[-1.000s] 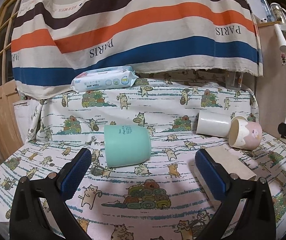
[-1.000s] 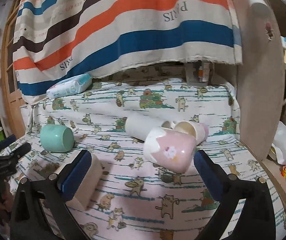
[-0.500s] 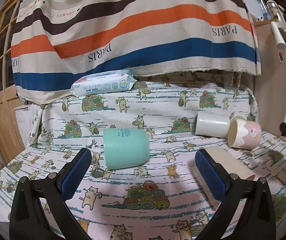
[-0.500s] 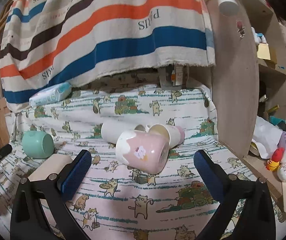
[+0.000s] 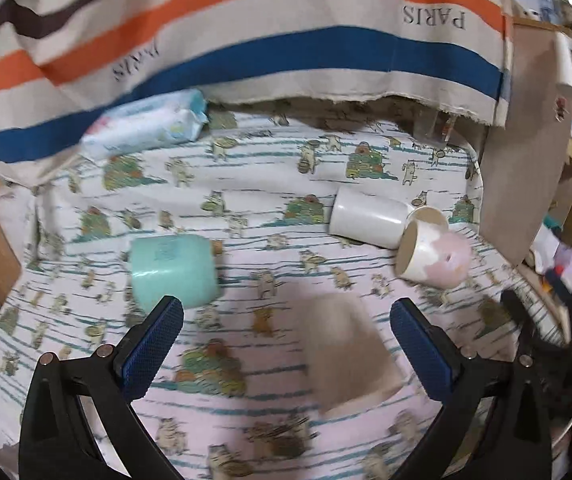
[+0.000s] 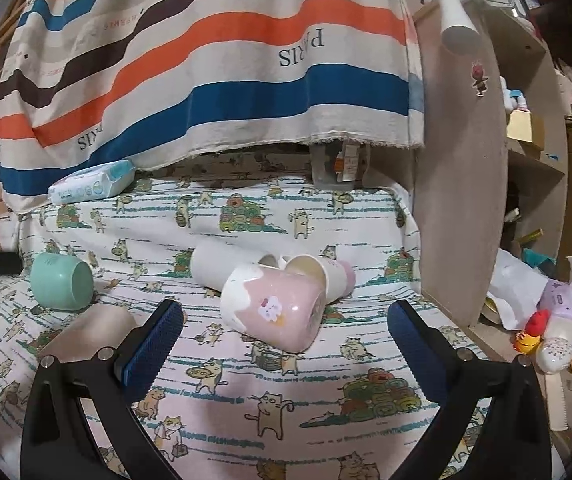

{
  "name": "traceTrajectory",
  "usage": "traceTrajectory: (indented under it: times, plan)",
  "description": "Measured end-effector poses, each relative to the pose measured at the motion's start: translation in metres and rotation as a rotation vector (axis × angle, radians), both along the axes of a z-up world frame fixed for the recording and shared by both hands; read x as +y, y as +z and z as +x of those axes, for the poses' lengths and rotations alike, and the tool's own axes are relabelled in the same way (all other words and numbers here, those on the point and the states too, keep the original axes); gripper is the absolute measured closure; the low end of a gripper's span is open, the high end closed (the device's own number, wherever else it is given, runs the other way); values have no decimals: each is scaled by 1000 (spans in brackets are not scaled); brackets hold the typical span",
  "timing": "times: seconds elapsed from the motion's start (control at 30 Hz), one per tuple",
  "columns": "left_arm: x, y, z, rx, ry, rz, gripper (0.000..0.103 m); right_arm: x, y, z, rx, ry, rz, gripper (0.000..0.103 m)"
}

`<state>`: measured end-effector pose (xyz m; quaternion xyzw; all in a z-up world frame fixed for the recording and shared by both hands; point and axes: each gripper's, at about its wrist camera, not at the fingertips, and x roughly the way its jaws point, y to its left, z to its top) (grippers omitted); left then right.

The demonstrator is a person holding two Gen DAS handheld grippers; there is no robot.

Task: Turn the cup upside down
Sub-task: 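Close the left tool on the beige cup while the right tool opens and withdraws, then lift the beige cup with the left tool and rotate it bottom up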

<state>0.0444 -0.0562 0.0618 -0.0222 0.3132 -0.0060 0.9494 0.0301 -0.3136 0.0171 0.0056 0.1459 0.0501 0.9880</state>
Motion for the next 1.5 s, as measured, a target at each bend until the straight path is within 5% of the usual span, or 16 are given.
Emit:
traceTrajectory:
  times: [0.13,0.33,0.43,0.53,0.7,0.87,0.97,1.23,1.5]
  plan:
    - [-13,5,32,91,-23,-30,12,0,0,0,3,4,-1,0]
    - [-23,-30,75,351,-27,-121,24,-2,3,-9,-43,-40,-7,0]
    - [-29,-44,85,399,-25,-93,25,-7,6,-15,-68,-34,16,0]
    - [-29,-58,99,477,-47,-162,26,-7,6,-16,-66,-32,14,0]
    - [-21,-70,114,520,-4,-241,28,-4,9,-25,-106,-41,2,0]
    - [-23,-85,124,564,16,-236,29,-4,8,-25,-98,-29,1,0]
    - [-15,-97,127,598,34,-314,32,-4,9,-28,-114,-29,3,0]
    - [-16,-76,116,517,-18,-344,33,-7,10,-32,-131,-41,18,0]
    - [-24,-25,82,288,-35,-209,36,-7,9,-30,-119,-45,15,0]
